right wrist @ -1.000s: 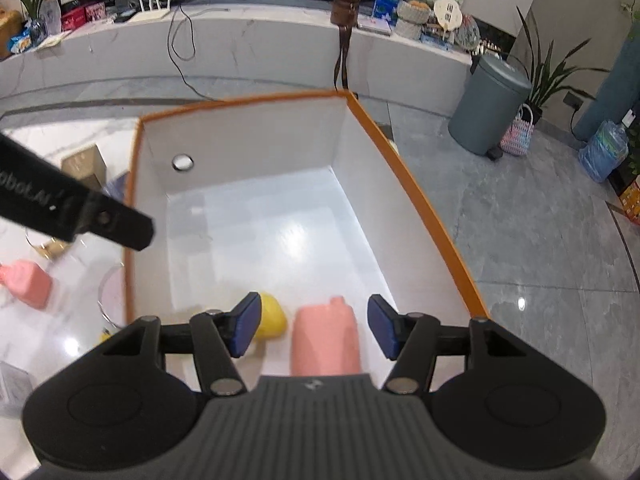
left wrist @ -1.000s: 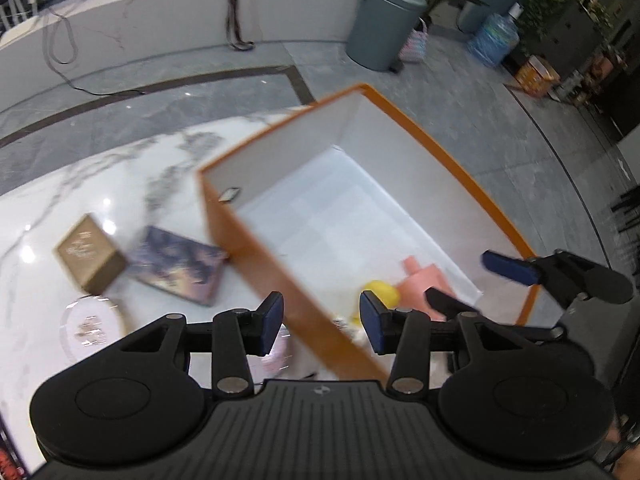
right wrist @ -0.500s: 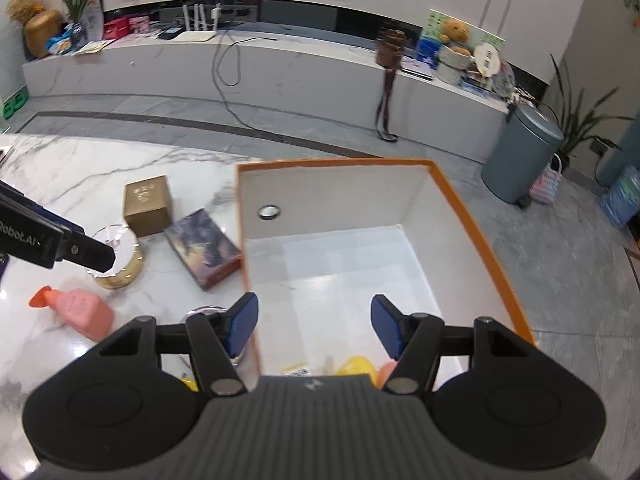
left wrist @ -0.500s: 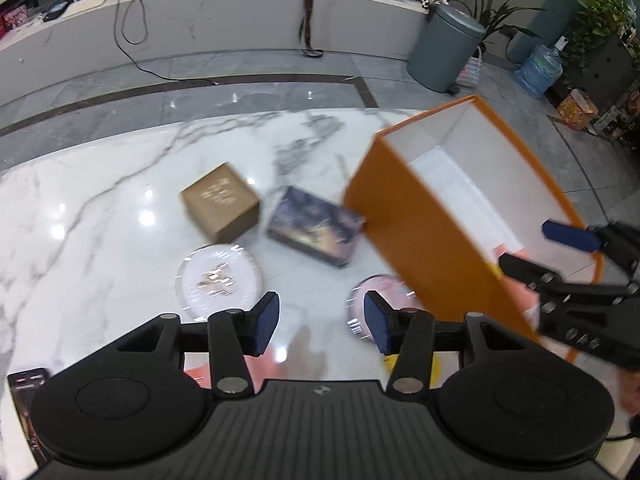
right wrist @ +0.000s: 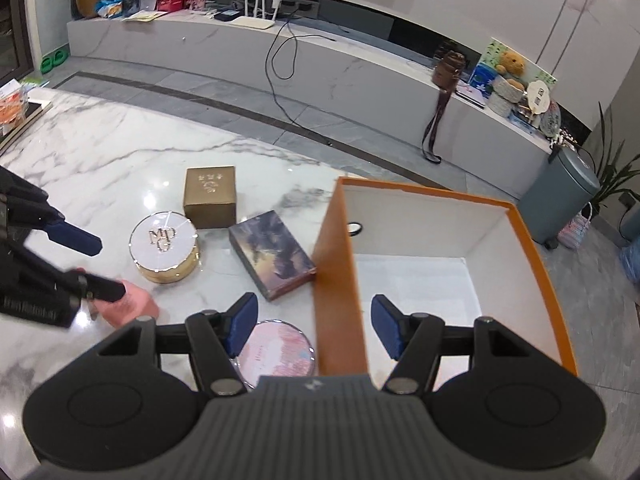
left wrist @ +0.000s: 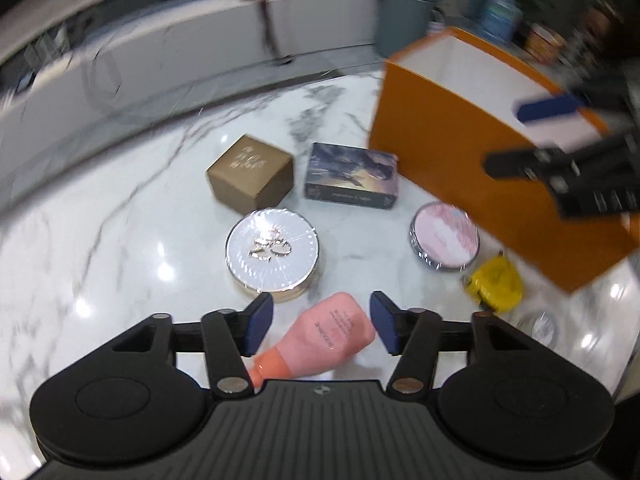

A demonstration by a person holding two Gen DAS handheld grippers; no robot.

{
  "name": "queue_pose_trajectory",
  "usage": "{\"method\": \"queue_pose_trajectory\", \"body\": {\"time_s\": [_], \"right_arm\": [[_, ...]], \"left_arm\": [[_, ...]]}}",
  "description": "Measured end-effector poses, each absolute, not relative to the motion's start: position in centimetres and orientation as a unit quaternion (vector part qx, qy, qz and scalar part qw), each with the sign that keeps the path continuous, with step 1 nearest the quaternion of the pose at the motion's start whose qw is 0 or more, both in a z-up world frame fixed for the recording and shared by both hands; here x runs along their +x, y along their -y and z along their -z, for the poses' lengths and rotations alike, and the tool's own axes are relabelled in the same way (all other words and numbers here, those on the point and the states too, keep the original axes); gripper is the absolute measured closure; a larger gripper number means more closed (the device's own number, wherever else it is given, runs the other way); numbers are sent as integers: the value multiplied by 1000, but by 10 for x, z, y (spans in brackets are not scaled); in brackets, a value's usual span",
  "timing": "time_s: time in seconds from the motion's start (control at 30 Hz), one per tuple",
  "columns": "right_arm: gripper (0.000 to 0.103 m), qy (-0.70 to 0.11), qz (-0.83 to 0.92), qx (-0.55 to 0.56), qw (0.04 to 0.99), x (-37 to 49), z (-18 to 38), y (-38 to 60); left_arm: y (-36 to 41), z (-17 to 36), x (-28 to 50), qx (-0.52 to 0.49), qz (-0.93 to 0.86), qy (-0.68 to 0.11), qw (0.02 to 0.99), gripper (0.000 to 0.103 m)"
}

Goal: Organize rigid objects
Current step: 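Withdraw both tools from the box toward the remaining items, then grasp the pink lotion bottle with left tool while right tool grasps the white MPG compact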

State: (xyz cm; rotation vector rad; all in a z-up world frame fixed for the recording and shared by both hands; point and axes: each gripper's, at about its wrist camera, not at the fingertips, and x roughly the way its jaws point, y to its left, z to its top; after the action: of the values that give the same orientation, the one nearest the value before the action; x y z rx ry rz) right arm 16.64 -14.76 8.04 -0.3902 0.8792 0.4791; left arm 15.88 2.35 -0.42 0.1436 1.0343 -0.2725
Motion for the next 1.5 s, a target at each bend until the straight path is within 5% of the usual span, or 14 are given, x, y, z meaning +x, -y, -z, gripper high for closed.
{"method": "queue_pose_trajectory", "body": {"time_s": [0.4,1.13,1.5], "right_arm": [[39,-435,-233,-206,845,173,-62,127],[39,-460,-286,-194,818,182,-14,66],[34,-438,-329,-136,826,181,-10,33]], "left_arm": [[-17,45,152,143,212,-481,838,31],[-84,53,141,-4,109,-478,872,37],[-99,53,140,23,88,-482,872,37]]}}
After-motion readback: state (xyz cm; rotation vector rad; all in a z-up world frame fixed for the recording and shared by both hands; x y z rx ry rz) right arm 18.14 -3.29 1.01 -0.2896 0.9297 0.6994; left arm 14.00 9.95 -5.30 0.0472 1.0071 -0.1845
